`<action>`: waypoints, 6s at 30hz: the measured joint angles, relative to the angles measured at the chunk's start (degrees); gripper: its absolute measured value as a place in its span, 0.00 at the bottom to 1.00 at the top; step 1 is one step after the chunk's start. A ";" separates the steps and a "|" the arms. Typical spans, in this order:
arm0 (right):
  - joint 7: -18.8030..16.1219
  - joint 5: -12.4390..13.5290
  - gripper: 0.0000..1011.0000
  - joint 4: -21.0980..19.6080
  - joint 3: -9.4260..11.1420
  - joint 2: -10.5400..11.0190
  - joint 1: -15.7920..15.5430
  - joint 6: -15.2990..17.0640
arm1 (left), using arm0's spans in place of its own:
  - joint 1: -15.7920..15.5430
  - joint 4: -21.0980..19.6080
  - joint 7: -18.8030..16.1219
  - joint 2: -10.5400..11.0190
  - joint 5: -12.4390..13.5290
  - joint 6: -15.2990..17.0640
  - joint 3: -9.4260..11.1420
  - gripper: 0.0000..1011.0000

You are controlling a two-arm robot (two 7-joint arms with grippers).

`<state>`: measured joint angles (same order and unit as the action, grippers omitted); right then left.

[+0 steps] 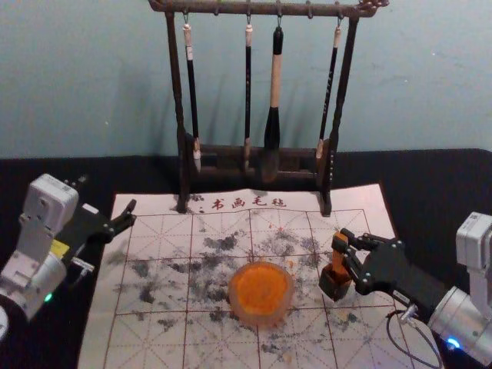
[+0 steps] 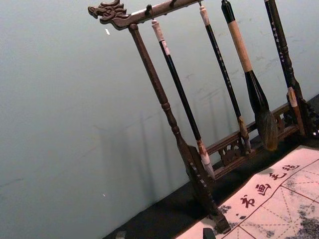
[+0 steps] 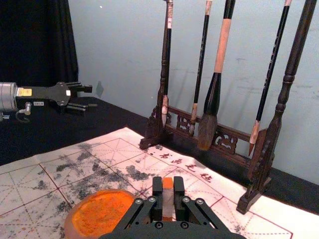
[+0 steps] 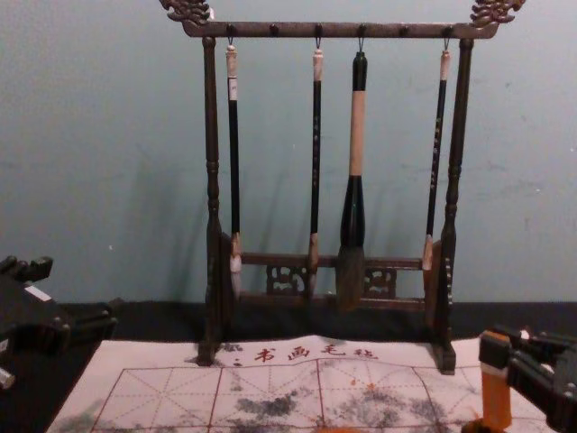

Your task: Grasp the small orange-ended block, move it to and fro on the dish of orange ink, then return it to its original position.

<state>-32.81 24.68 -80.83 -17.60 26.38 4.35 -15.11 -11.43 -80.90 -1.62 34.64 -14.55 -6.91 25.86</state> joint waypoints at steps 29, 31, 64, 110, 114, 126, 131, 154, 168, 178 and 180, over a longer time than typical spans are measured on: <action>0.04 -0.32 0.08 0.01 0.01 0.00 -0.03 -0.12 | 0.00 0.00 0.00 0.00 0.00 0.00 0.00 0.99; 0.04 -0.31 0.08 0.02 0.01 0.00 -0.03 -0.12 | 0.00 0.00 0.00 0.00 0.00 0.00 0.00 0.99; -0.75 -0.74 0.08 1.06 1.60 -1.79 -3.06 -7.25 | 0.00 0.00 0.00 0.00 0.00 0.00 0.00 0.99; -2.57 -1.22 0.08 9.09 0.02 -4.04 0.52 -7.17 | 0.00 0.00 0.00 0.00 0.00 0.00 0.00 0.99; -2.68 -1.29 0.08 9.73 -0.14 -4.14 0.68 -7.04 | 0.00 0.00 0.00 0.00 0.00 0.00 0.00 0.99; -2.46 -1.34 0.08 9.93 -0.14 -4.16 0.63 -6.58 | 0.00 0.00 0.00 0.00 0.00 0.00 0.00 0.99; -2.44 -1.35 0.08 9.90 -0.14 -4.15 0.61 -6.57 | 0.00 0.00 0.00 0.00 0.00 0.00 0.00 0.99; -2.42 -1.38 0.54 9.87 -0.14 -4.14 0.61 -6.62 | 0.00 0.00 0.00 0.00 0.00 0.00 0.00 0.99; -2.42 -1.35 0.96 9.88 -0.14 -4.14 0.61 -6.62 | 0.00 0.00 0.00 0.00 0.00 0.00 0.00 0.99; -2.42 -1.35 0.99 9.87 -0.14 -4.14 0.61 -6.63 | 0.00 0.00 0.00 0.00 0.00 0.00 0.00 0.99; -2.11 -1.47 0.99 9.35 -0.06 -4.13 0.47 -6.74 | 0.00 0.00 0.00 0.00 0.00 0.00 0.00 0.99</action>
<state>-34.92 23.21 -71.48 -17.66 22.25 4.82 -21.84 -11.43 -80.90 -1.62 34.64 -14.55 -6.91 25.86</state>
